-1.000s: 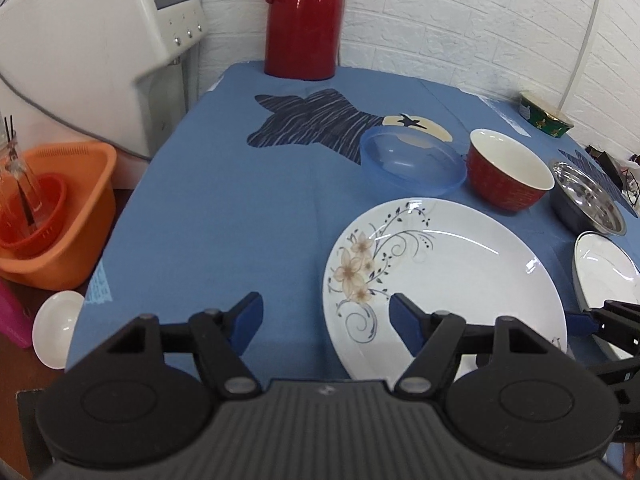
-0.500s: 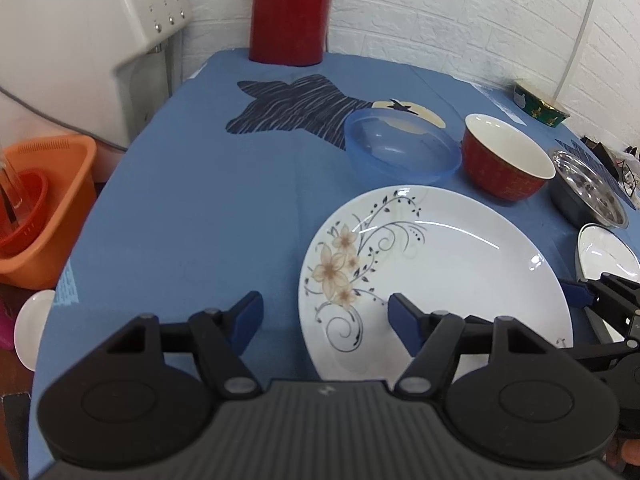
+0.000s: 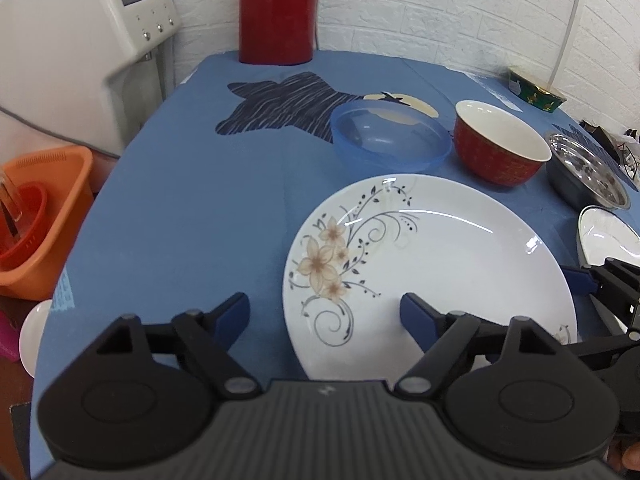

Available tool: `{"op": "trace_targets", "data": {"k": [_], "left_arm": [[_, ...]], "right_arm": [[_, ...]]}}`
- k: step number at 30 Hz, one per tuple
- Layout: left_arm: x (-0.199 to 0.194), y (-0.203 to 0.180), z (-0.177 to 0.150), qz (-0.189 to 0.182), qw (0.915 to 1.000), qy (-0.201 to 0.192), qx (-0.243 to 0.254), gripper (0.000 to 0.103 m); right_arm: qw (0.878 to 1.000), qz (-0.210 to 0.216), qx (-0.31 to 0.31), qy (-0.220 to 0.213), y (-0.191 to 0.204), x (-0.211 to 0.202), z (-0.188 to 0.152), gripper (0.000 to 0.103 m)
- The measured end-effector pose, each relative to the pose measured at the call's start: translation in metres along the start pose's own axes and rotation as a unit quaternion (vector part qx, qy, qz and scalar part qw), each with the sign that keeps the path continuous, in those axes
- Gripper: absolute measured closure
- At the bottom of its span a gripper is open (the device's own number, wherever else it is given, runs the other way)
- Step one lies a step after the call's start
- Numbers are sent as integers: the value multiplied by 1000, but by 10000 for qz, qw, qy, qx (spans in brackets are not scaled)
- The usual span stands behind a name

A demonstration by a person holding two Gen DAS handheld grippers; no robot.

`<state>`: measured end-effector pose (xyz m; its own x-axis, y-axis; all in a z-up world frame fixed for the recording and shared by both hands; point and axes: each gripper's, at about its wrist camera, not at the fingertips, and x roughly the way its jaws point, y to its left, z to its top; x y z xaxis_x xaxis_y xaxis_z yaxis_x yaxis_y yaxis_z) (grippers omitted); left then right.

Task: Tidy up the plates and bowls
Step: 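Grasp the rim of the floral white plate with the right gripper, then lift the floral plate and stack it on the plate beside the left gripper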

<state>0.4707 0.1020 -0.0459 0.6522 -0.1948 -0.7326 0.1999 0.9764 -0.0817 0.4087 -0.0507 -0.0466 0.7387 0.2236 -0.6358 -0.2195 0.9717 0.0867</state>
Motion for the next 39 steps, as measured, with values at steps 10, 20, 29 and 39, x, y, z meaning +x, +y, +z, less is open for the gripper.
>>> {"op": "trace_targets", "data": {"k": [10, 20, 29, 39], "left_arm": [[-1, 1, 0, 0, 10000, 69, -23, 19], [-6, -2, 1, -214, 9997, 52, 55, 53], [-13, 0, 5, -120, 9998, 102, -128, 76], [-67, -8, 5, -6, 9995, -312, -66, 80]], "right_arm": [[9999, -75, -16, -102, 3, 0, -3, 27], [9992, 246, -225, -202, -3, -1, -5, 36], [9996, 238, 62, -167, -11, -9, -2, 58], [9981, 343, 64, -510, 3, -56, 3, 58]]}}
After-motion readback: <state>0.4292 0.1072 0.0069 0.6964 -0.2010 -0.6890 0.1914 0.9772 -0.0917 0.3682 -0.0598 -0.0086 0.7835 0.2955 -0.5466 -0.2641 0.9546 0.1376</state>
